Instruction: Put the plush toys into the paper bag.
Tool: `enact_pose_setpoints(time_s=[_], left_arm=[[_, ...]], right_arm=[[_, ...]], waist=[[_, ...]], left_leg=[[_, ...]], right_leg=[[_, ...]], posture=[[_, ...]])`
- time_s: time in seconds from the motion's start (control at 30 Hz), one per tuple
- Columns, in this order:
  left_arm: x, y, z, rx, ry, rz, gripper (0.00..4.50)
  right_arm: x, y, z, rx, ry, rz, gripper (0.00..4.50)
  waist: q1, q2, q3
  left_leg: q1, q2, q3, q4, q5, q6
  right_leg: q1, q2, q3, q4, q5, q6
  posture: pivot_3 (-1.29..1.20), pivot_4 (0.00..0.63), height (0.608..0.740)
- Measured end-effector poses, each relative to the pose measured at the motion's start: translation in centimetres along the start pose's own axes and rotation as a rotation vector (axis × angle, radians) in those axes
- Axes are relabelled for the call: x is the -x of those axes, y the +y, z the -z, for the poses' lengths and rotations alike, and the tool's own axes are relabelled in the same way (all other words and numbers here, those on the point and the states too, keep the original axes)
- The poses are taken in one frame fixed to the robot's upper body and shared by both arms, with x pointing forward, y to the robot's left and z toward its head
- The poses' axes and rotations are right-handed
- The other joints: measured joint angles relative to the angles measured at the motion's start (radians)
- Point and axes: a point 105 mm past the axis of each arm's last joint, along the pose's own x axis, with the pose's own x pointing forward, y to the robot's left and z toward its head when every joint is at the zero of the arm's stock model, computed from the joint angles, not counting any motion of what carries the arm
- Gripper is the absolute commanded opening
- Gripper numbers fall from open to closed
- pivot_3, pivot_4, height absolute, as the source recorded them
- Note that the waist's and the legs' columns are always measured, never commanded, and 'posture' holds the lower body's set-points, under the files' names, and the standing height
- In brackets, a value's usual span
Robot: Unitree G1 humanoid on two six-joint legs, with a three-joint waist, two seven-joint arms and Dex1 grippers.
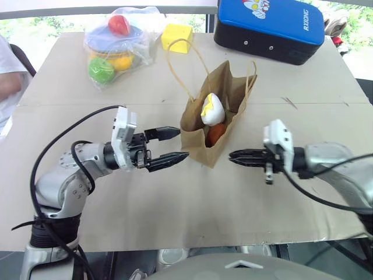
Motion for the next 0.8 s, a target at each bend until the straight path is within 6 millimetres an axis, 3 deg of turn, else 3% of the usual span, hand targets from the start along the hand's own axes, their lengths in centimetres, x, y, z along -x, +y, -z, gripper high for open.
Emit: enact_pose_setpoints(time_s=[0.13,0.33,0.5,0.8], left_arm=[[-0.5,0.1,0.4,-0.018,0.028,0.007,4.5],[-1.0,1.0,0.7,-0.051,0.023,-0.065,4.5],[-1.4,1.7,1.2,-0.084,0.01,-0.16,4.5],[-4.5,2.7,1.4,-0.126,-0.079,-0.337,4.5]], right_arm=[[-3.3,-1.1,-0.8,0.04,-0.06,-0.034,0.04],[-5.6,-1.2,-0.9,0.031,-0.109,-0.062,0.04],[-6.4,-1.4,-0.8,0.027,-0.124,-0.059,0.04],[-6.6,-1.2,0.4,-0.007,-0.121,-0.047,0.04]], waist=[[0.001,0.0,0.0],[0.004,0.0,0.0],[0.003,0.0,0.0],[0.006,0.0,0.0]], left_leg=[[0.0,0.0,0.0,0.0,0.0,0.0],[-0.001,0.0,-0.001,0.0,0.0,0.0],[0.0,0.0,-0.001,0.0,0.0,0.0],[0.0,-0.001,-0.001,0.0,0.0,0.0]], right_leg=[[0.0,0.0,0.0,0.0,0.004,0.0],[0.0,0.0,-0.001,0.0,0.004,0.0],[0.0,0.0,-0.001,0.001,0.004,0.0],[0.001,0.0,-0.001,0.001,0.004,0.0]], posture=[[0.0,0.15,0.74],[0.0,0.15,0.74],[0.0,0.15,0.74],[0.0,0.15,0.74]])
